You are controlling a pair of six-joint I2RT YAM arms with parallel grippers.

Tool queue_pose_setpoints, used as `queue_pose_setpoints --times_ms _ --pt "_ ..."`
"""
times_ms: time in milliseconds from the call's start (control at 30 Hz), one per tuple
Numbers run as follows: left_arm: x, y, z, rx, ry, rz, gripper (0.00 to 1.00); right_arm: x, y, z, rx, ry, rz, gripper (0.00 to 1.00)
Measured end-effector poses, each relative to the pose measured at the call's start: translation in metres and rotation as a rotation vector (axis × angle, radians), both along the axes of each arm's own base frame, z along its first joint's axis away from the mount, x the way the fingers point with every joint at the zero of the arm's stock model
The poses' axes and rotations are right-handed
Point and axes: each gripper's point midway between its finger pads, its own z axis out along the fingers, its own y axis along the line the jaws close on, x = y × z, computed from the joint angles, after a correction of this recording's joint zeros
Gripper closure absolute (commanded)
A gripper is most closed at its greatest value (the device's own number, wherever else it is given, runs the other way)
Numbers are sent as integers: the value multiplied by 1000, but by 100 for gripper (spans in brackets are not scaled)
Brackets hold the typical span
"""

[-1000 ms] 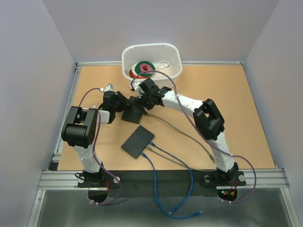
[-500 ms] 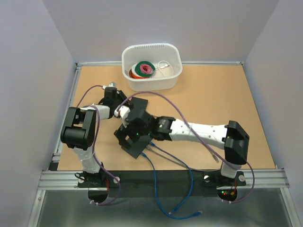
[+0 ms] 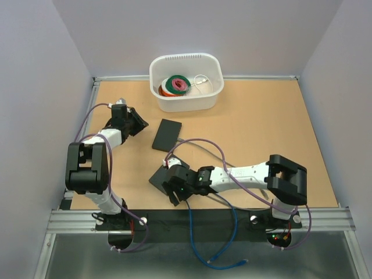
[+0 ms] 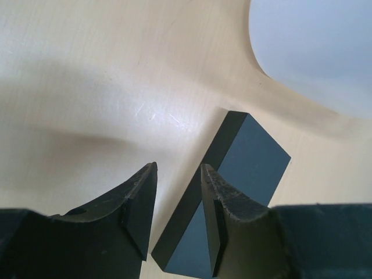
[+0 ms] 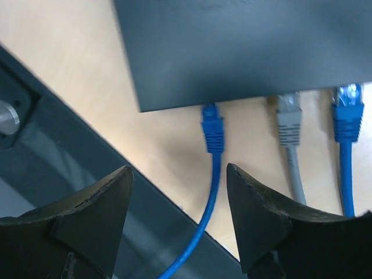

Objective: Insert the plug into the switch port

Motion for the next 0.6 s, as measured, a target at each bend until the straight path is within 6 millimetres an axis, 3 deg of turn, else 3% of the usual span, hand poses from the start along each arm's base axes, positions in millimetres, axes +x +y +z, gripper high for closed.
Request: queue_pose_setpoints --times_ms 233,400,600 --pt "-3 -1 9 7 -13 -13 53 -4 -16 -18 -32 41 -81 34" --pt "-4 -1 12 11 -18 -16 54 -3 -21 1 11 29 -107 35" --pt "-6 -1 18 11 -28 -15 54 3 -8 21 47 -1 -105 35"
